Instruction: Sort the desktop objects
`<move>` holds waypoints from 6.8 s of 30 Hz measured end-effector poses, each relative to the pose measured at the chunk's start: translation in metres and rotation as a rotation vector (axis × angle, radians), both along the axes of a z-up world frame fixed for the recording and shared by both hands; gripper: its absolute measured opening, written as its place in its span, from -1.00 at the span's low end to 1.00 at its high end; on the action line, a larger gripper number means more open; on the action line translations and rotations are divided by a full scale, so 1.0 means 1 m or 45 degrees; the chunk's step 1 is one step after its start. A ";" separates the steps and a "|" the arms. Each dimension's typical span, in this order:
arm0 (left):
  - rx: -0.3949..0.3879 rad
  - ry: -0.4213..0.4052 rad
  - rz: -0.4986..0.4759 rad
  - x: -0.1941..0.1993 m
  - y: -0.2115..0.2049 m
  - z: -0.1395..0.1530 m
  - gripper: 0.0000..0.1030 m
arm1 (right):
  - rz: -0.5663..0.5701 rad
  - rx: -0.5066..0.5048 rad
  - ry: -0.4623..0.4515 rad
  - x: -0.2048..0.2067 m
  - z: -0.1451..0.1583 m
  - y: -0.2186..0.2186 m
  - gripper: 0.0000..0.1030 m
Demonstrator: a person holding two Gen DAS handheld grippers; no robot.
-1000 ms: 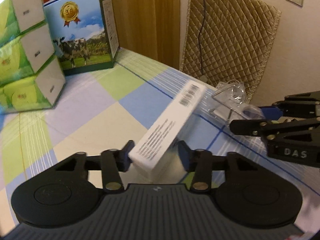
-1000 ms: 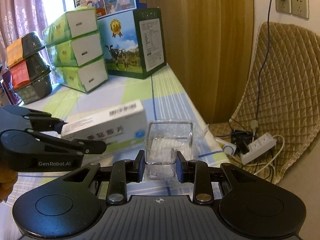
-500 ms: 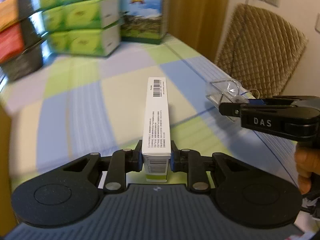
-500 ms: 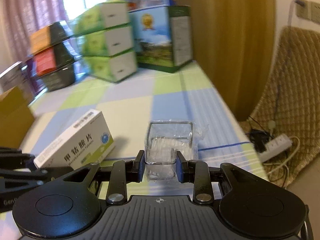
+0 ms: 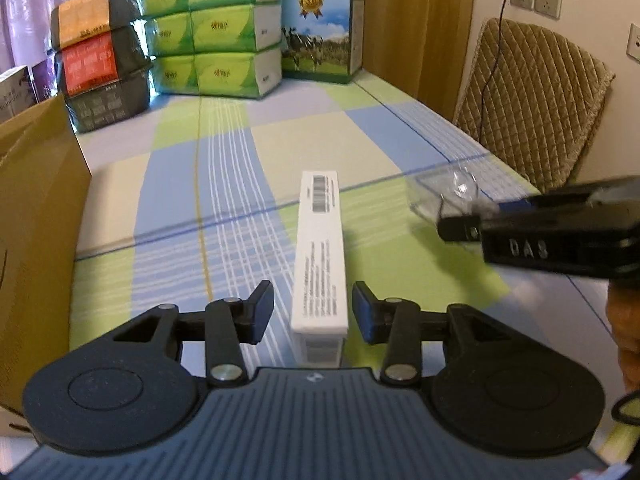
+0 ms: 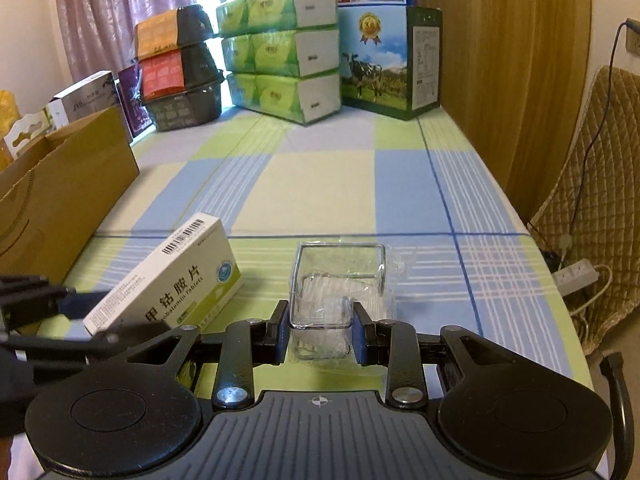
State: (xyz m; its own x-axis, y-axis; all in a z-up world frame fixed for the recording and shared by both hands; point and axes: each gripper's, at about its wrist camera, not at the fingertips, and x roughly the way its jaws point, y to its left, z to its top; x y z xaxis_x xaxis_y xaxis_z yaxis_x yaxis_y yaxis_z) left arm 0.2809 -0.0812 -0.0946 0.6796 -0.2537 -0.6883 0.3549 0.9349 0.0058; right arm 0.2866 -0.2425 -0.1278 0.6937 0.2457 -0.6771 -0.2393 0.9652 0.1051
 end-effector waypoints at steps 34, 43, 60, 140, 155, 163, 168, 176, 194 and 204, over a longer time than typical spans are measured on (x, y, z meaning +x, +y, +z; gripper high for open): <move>-0.090 0.035 0.018 -0.002 0.001 0.005 -0.62 | 0.016 0.039 -0.064 -0.019 0.015 0.015 -0.46; -0.097 0.013 0.056 -0.033 0.003 0.031 -0.62 | -0.126 0.073 -0.027 -0.060 0.028 0.006 -0.46; -0.218 -0.012 0.113 -0.113 0.018 0.091 -0.62 | -0.142 0.123 -0.110 -0.150 0.086 0.021 -0.46; -0.118 -0.143 0.650 -0.158 0.277 0.154 -0.62 | 0.487 0.113 -0.186 -0.151 0.128 0.267 -0.46; -0.058 -0.109 0.548 -0.067 0.290 0.149 -0.62 | 0.513 0.098 -0.202 -0.077 0.125 0.303 -0.46; -0.031 -0.092 0.518 -0.037 0.292 0.140 -0.62 | 0.511 0.091 -0.204 -0.055 0.120 0.311 -0.46; -0.021 -0.080 0.511 -0.027 0.293 0.133 -0.61 | 0.507 0.092 -0.203 -0.047 0.116 0.316 -0.46; -0.006 -0.075 0.519 -0.009 0.302 0.127 -0.60 | 0.498 0.097 -0.196 -0.039 0.112 0.318 -0.46; -0.078 -0.136 0.641 -0.063 0.316 0.137 0.12 | 0.384 0.276 -0.178 -0.030 0.109 0.290 0.07; -0.110 -0.148 0.725 -0.107 0.306 0.142 0.95 | 0.341 0.264 -0.118 -0.073 0.115 0.254 0.71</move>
